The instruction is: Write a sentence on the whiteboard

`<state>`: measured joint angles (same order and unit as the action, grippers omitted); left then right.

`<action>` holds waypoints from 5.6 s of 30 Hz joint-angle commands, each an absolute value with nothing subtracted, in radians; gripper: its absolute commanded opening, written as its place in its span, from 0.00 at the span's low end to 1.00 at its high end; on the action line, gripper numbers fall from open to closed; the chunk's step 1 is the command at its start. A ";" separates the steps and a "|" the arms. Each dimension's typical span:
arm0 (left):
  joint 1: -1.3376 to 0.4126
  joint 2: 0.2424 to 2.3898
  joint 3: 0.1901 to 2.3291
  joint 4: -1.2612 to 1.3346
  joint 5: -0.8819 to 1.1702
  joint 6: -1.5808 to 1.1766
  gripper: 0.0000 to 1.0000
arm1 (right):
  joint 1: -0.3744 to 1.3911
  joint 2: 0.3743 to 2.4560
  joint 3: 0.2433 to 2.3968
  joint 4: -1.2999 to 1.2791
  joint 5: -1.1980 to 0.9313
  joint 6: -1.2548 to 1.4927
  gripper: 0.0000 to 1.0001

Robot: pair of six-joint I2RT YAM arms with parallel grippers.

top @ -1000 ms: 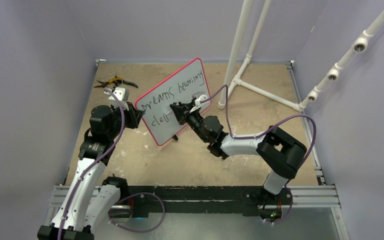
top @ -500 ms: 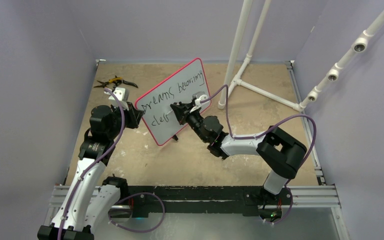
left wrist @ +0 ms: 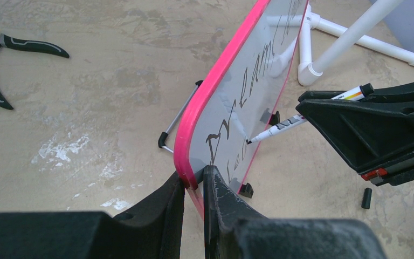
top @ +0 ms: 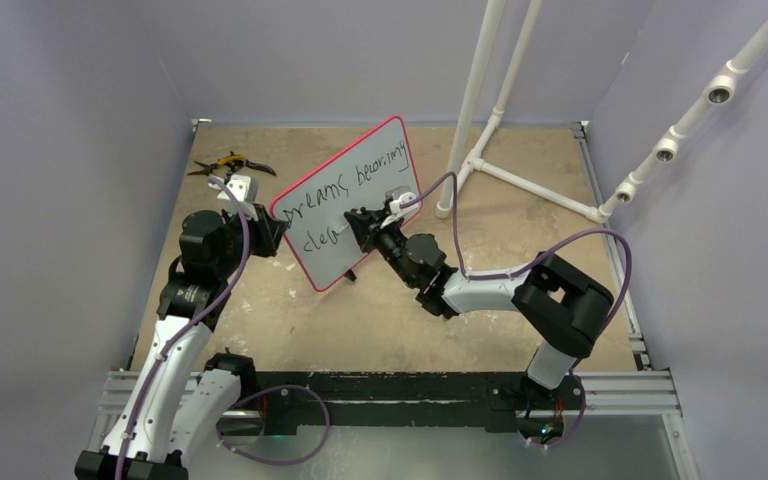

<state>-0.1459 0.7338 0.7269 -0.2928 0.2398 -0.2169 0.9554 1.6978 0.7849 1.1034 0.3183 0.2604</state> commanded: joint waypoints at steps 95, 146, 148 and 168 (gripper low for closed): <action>-0.147 0.740 0.722 -0.265 0.277 -0.198 0.14 | 0.953 1.645 0.784 1.144 0.287 0.245 0.00; -0.147 0.738 0.723 -0.266 0.279 -0.199 0.14 | 0.922 1.712 0.758 1.188 0.400 0.238 0.00; -0.147 0.738 0.722 -0.266 0.280 -0.199 0.14 | 0.922 1.716 0.747 1.187 0.401 0.244 0.00; -0.147 0.737 0.723 -0.266 0.278 -0.199 0.14 | 0.922 1.689 0.816 1.240 0.379 0.254 0.00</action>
<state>-0.1459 0.7395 0.7269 -0.2848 0.2569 -0.2169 0.9283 1.7161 0.7574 1.1744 0.3759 0.2466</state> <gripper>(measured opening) 0.149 0.115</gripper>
